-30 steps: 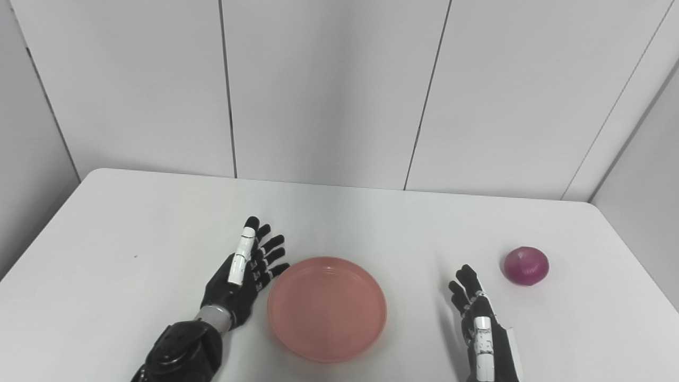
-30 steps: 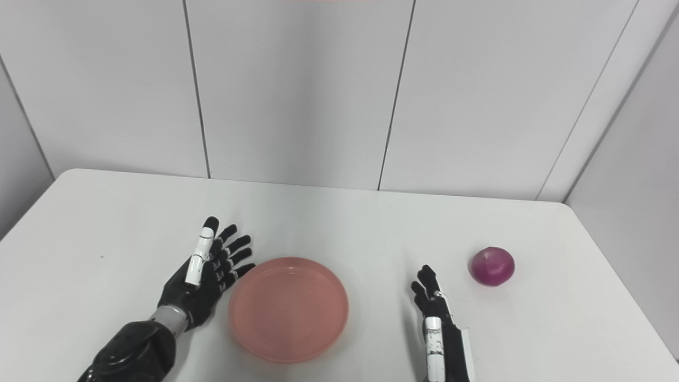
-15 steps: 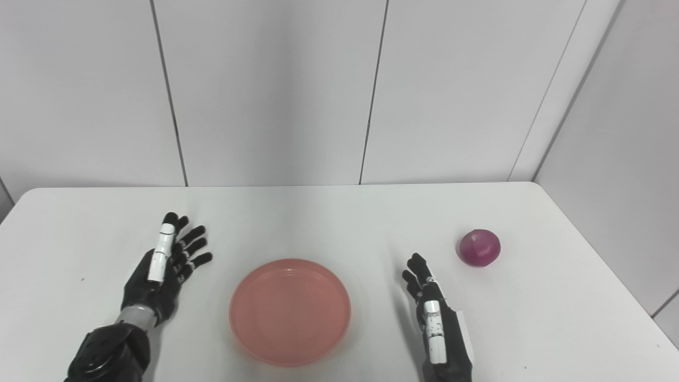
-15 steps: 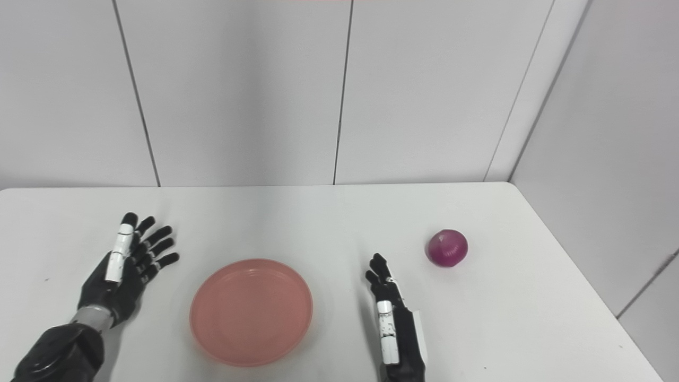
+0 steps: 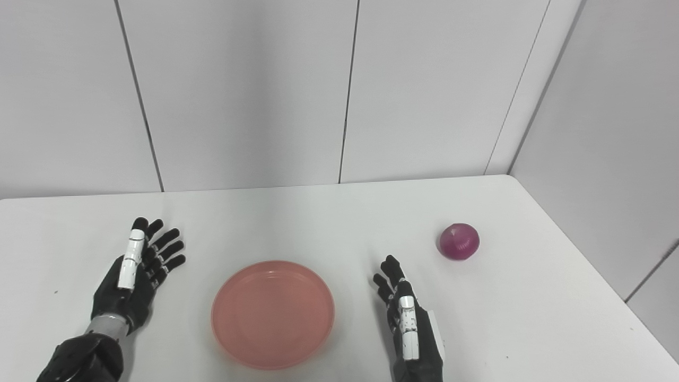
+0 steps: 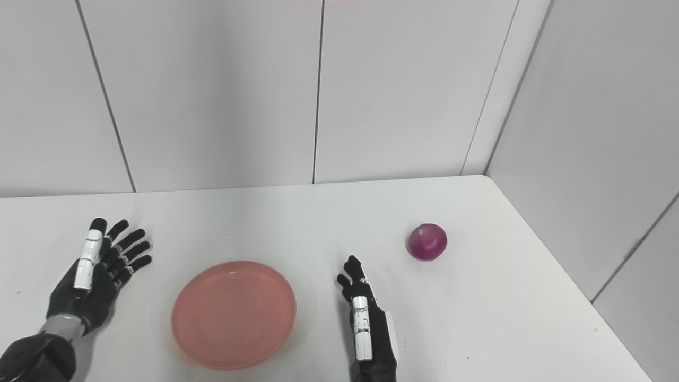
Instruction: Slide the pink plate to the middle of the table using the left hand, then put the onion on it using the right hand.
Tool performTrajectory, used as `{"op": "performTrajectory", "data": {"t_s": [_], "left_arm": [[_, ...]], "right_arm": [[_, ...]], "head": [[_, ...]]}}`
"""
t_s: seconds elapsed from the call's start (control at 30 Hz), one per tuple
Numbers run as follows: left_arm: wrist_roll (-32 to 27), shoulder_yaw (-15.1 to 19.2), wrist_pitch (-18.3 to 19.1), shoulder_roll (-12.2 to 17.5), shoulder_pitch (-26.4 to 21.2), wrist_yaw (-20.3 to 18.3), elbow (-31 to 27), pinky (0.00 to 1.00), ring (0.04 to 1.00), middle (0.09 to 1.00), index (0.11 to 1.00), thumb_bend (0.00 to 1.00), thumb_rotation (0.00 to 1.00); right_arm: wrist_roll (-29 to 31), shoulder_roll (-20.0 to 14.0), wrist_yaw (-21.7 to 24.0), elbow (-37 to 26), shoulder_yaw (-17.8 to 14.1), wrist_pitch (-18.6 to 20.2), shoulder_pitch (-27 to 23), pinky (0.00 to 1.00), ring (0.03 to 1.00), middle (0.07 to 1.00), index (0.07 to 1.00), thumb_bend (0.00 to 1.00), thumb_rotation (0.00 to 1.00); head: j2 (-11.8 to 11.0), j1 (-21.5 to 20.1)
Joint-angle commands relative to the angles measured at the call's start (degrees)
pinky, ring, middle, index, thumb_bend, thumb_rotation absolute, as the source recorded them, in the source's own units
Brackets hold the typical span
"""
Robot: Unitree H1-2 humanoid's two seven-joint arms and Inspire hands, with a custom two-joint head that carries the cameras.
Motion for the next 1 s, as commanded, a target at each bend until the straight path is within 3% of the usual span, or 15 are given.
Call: {"op": "performTrajectory", "data": {"t_s": [0.0,0.2,0.37,0.43,0.53,0.7,0.97], "left_arm": [[0.31,0.43,-0.75,0.23,-1.34,-0.69,1.32,0.90,0.871,0.873,0.908,0.71,0.86],[-0.26,1.78,-1.71,0.37,-2.18,-2.13,4.66,0.91,0.864,0.859,0.895,0.69,0.87],[0.02,2.52,-0.96,0.14,-2.47,-2.00,5.49,0.88,0.855,0.852,0.891,0.67,0.89],[0.27,2.58,-0.58,0.44,-2.49,-1.94,5.66,0.90,0.860,0.854,0.905,0.65,0.91],[0.21,2.91,0.02,0.19,-2.25,-1.34,5.41,0.90,0.863,0.857,0.907,0.64,0.92],[0.22,3.47,1.68,-0.29,-1.72,-0.01,3.70,0.89,0.863,0.850,0.894,0.61,0.91],[0.86,3.34,2.04,0.22,-1.76,0.02,3.58,0.87,0.863,0.850,0.897,0.62,0.93]], "right_arm": [[0.99,0.22,-0.05,-4.44,-1.29,2.05,-0.91,0.89,0.910,0.943,0.950,0.83,0.94],[0.28,-4.02,0.74,-8.81,-4.76,8.17,-5.84,0.77,0.852,0.899,0.928,0.97,0.84],[-0.63,-9.12,1.55,-11.33,-7.40,14.50,-9.70,0.72,0.833,0.896,0.925,0.94,0.71],[-4.02,-12.13,1.66,-11.60,-7.81,16.10,-11.04,0.62,0.775,0.860,0.902,0.98,0.66],[-10.08,-16.26,2.17,-12.09,-7.15,17.92,-12.24,0.58,0.755,0.856,0.897,0.98,0.64],[-19.76,-23.50,4.90,-12.66,-5.54,20.59,-14.11,0.63,0.753,0.832,0.890,1.00,0.60],[-30.62,-30.11,10.74,-11.73,-2.37,25.04,-16.99,0.56,0.736,0.866,0.889,1.00,0.54]], "head": [[-0.61,-1.35],[-1.84,-4.10],[-3.21,-5.87],[-3.49,-6.42],[-3.75,-6.79],[-3.91,-6.59],[-4.17,-6.51]]}}
